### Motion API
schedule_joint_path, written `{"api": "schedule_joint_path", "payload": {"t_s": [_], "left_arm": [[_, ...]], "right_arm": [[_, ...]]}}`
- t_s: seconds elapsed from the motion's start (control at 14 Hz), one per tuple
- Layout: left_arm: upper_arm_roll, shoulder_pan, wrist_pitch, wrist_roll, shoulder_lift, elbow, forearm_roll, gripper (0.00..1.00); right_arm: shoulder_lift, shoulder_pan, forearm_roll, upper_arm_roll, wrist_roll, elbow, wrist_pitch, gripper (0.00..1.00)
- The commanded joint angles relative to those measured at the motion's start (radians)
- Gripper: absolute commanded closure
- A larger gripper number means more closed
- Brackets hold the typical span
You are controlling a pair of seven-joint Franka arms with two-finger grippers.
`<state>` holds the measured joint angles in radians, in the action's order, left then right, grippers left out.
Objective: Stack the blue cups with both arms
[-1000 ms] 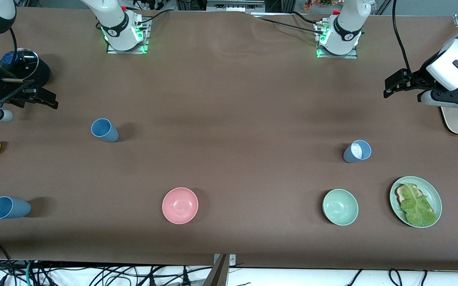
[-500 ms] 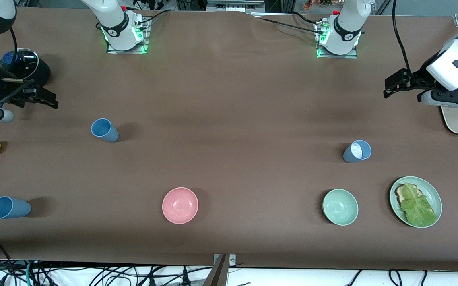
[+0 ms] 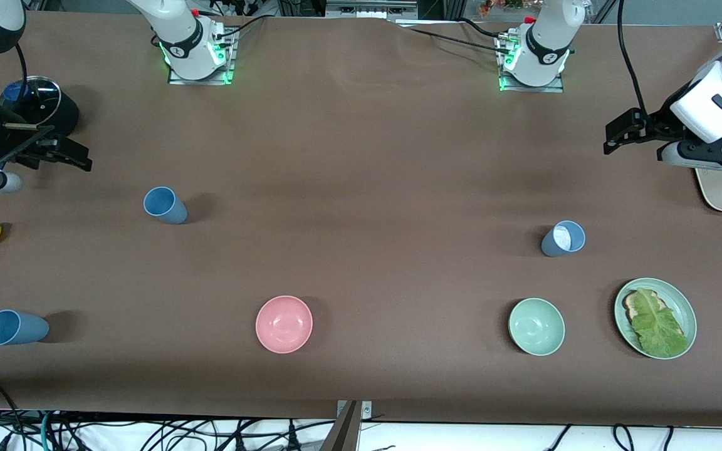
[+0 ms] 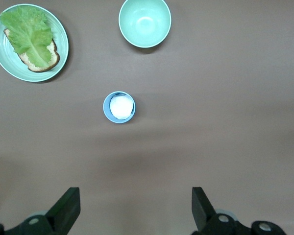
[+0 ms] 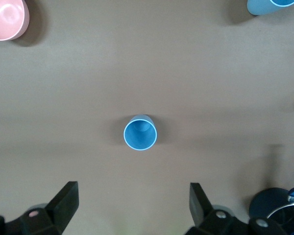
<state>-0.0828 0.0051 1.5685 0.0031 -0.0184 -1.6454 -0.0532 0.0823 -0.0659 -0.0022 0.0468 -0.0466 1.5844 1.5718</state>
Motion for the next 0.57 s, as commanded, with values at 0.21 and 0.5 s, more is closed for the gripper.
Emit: {"api": "schedule_joint_path", "payload": {"t_s": [0.21, 0.5], "left_arm": [[0.002, -0.019, -0.027, -0.015, 0.017, 0.035, 0.012, 0.00], [0.000, -0.022, -0.088, -0.015, 0.047, 0.035, 0.026, 0.00]], "right_arm": [[-0.006, 0.008, 0.017, -0.004, 0.007, 0.002, -0.013, 0.00], [-0.004, 0.008, 0.017, -0.004, 0.007, 0.002, -0.015, 0.00]]}}
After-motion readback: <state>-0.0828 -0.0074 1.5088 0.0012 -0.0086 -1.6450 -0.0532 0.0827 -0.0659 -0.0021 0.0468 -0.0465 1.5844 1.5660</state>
